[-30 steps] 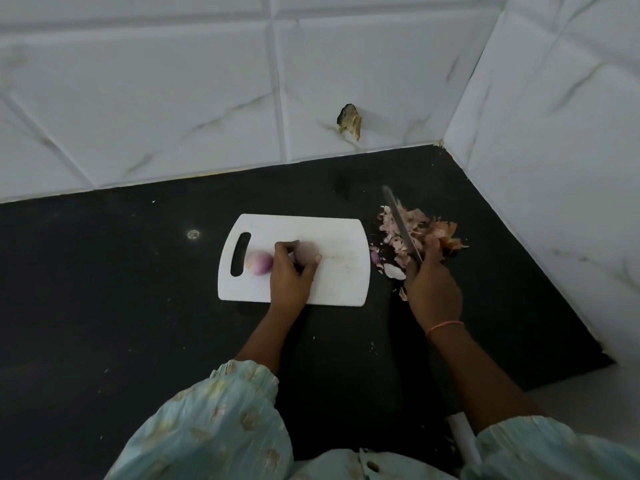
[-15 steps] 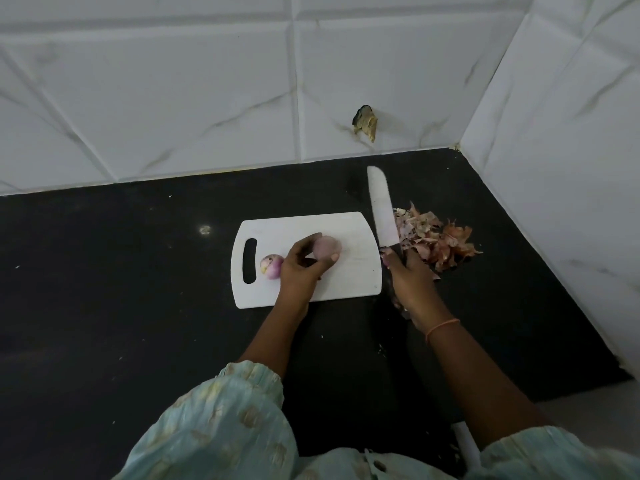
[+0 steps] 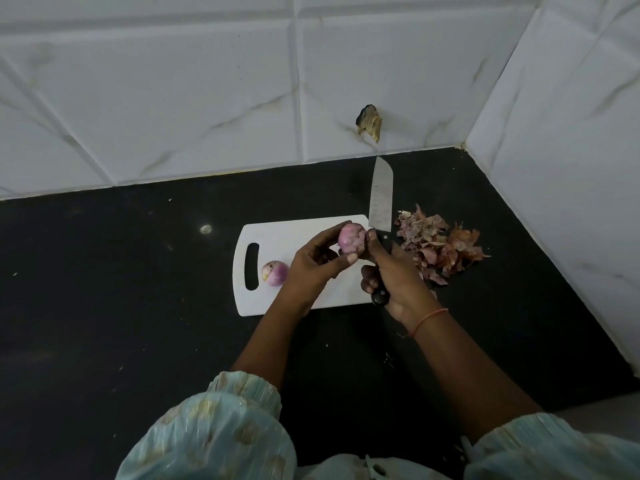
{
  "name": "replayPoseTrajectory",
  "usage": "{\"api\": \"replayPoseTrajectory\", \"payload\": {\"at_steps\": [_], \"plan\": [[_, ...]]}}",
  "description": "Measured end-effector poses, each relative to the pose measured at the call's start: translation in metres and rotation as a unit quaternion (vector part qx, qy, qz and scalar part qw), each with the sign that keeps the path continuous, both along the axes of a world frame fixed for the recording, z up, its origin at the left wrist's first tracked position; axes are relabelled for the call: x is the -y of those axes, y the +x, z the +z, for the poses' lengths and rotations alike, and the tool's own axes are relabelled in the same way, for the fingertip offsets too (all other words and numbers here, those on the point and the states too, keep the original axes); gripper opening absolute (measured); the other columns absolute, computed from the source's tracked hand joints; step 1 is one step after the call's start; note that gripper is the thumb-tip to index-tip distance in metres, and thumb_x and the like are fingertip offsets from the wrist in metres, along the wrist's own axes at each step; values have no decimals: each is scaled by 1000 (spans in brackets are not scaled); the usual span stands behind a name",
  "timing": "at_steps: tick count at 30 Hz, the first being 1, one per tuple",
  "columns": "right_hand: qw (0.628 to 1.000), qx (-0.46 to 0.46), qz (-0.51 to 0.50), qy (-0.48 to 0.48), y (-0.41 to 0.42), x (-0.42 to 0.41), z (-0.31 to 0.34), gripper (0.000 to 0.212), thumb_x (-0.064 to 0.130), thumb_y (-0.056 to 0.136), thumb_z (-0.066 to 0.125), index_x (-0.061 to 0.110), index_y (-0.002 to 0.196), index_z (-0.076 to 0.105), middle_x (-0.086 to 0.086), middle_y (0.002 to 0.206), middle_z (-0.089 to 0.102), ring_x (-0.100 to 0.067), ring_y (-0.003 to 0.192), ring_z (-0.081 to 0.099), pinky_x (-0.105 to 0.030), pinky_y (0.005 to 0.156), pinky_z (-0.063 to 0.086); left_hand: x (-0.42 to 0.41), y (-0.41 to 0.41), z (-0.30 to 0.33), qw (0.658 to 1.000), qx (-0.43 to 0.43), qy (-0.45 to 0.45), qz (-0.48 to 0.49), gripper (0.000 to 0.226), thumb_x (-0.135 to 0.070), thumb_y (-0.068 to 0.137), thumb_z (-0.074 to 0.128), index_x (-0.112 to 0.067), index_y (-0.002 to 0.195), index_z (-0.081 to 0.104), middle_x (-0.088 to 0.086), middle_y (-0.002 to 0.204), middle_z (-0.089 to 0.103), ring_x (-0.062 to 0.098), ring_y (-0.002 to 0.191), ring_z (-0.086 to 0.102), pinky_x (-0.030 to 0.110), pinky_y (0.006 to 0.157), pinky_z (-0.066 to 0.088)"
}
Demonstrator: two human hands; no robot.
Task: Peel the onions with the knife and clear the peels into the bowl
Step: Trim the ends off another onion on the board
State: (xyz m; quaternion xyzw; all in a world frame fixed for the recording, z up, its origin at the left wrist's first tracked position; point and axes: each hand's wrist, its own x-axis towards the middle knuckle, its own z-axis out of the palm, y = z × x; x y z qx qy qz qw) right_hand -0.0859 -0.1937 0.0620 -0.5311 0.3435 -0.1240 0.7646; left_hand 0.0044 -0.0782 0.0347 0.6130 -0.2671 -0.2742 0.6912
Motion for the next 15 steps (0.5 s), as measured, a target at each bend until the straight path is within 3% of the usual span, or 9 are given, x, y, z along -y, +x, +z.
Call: {"api": "replayPoseTrajectory", "payload": {"at_steps": [3, 6, 9, 12, 15], "plan": [[999, -14, 19, -22, 2, 0, -2, 31, 52, 96, 52, 24, 107, 62, -15, 97, 72, -13, 40, 44, -22, 41, 30, 7, -1, -4, 999, 33, 25, 16, 40, -20, 101, 57, -19, 140, 53, -2, 128, 65, 10, 97, 63, 22, 65, 47], [989, -68, 23, -129, 3, 4, -8, 34, 49, 96, 54, 19, 111, 58, -19, 77, 62, -13, 43, 48, -24, 41, 35, 14, -2, -12, 996, -8, 78, 42, 30, -29, 106, 42, -17, 133, 51, 2, 113, 65, 8, 82, 57, 24, 65, 46], [969, -70, -3, -237, 4, 7, -15, 23, 38, 97, 58, 16, 103, 54, -3, 75, 57, -8, 53, 52, -21, 44, 39, 19, 1, -18, 992, -54, 115, 25, 36, -39, 108, 30, -19, 127, 54, 6, 106, 67, 11, 79, 57, 24, 65, 47], [964, -57, -2, -260, 3, 7, -20, 18, 36, 99, 55, 17, 97, 54, -7, 78, 63, -1, 47, 51, -19, 44, 41, 21, 3, -21, 991, -117, 71, 9, 41, -40, 103, 30, -22, 122, 62, 5, 96, 68, 16, 71, 54, 28, 60, 43], [960, -59, 14, -274, -2, 10, -22, 22, 35, 103, 45, 19, 90, 54, -12, 75, 62, 0, 44, 47, -22, 51, 37, 24, 7, -28, 987, -109, 110, 38, 49, -49, 98, 27, -18, 124, 56, 10, 98, 66, 18, 68, 52, 28, 56, 42]]}}
